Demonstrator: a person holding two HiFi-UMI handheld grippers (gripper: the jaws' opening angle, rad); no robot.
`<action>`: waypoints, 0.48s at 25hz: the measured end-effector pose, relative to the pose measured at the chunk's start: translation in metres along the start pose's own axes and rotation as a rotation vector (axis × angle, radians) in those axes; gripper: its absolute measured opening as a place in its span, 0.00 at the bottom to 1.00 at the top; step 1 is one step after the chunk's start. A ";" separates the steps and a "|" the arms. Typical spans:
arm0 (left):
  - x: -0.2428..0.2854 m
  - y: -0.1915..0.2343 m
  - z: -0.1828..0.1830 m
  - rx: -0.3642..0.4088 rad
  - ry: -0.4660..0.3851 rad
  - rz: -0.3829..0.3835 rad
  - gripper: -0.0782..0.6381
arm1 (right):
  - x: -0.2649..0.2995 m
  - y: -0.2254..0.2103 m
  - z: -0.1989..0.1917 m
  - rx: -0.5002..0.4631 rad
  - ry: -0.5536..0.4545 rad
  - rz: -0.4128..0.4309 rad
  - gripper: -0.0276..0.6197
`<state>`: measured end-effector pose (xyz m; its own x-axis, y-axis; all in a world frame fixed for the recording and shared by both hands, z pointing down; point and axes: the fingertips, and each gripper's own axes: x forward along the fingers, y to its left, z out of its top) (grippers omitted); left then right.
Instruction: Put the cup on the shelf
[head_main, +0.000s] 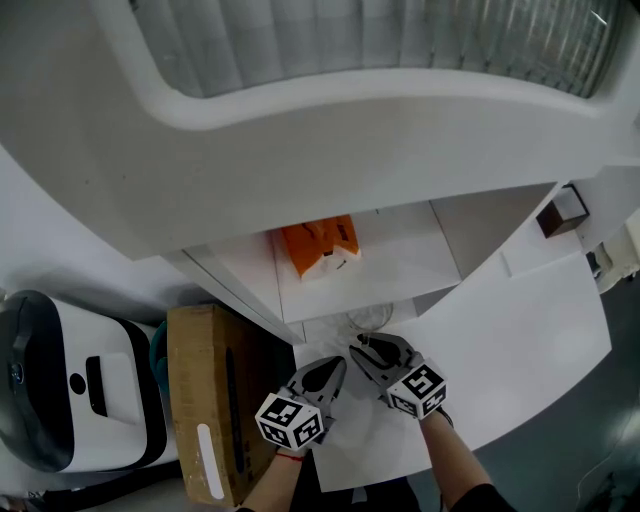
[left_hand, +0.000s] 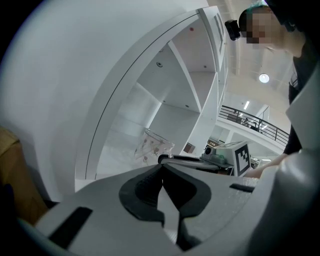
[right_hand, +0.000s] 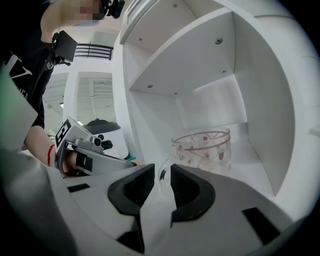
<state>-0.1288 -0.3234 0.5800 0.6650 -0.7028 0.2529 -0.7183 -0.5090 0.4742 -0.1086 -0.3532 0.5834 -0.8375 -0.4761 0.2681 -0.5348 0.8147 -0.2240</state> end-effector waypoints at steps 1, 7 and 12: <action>0.000 -0.001 0.000 0.001 0.001 -0.001 0.12 | -0.002 -0.001 0.000 0.005 -0.002 -0.004 0.16; 0.005 -0.006 0.002 0.009 0.002 -0.007 0.12 | -0.013 -0.004 0.002 0.015 -0.008 -0.014 0.16; 0.010 -0.014 0.003 0.029 0.011 -0.024 0.12 | -0.021 -0.005 -0.001 0.016 0.010 -0.026 0.16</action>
<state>-0.1127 -0.3246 0.5729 0.6845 -0.6845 0.2509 -0.7074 -0.5403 0.4558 -0.0880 -0.3470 0.5799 -0.8220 -0.4942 0.2830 -0.5585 0.7966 -0.2312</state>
